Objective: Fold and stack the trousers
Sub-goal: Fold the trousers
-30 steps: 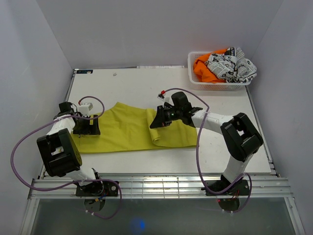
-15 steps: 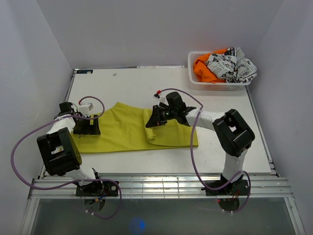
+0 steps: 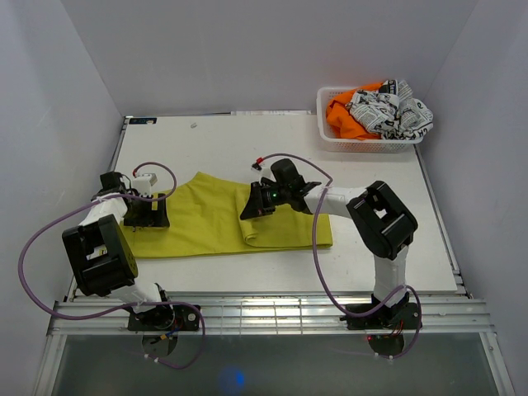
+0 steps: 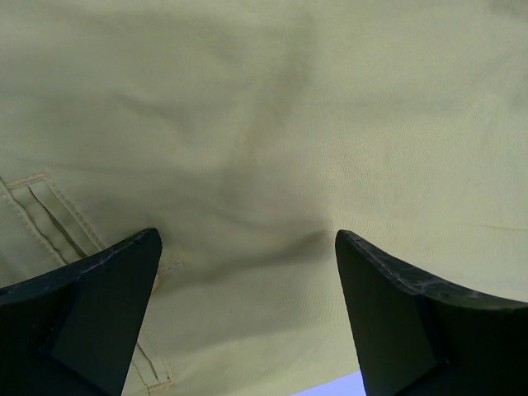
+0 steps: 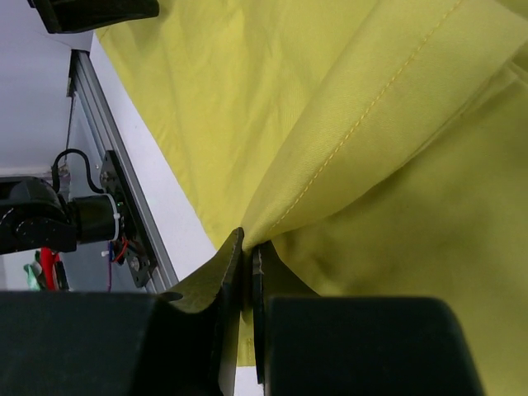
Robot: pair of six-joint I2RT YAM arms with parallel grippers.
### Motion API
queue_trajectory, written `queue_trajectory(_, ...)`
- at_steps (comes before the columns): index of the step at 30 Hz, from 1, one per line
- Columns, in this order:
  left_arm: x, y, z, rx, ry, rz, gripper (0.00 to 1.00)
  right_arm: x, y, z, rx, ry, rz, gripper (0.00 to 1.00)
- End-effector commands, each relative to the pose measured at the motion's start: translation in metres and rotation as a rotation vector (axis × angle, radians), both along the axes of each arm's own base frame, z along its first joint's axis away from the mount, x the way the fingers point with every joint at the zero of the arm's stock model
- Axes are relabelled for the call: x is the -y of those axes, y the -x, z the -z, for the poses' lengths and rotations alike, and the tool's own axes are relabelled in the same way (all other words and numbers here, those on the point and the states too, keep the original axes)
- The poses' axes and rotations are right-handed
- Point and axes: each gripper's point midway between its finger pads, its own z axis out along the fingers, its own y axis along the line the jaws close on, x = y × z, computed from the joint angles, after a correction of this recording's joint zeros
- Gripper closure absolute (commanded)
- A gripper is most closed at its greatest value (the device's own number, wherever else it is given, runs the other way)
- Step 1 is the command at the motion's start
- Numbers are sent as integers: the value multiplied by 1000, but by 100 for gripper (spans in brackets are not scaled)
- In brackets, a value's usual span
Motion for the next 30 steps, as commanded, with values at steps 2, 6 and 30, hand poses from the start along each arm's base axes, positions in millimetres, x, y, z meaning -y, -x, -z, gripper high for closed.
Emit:
queue_trajectory(2, 0, 0, 5, -3, -6, 6, 2, -17, -12, -17, 52, -48, -1, 91)
queue_trajectory(6, 4, 1, 0, 12, 2, 17, 2, -20, -13, -21, 56, -65, -20, 72)
queue_trajectory(30, 162, 10, -128, 271, 454, 457, 17, 188, -18, -58, 139, -24, 88, 55)
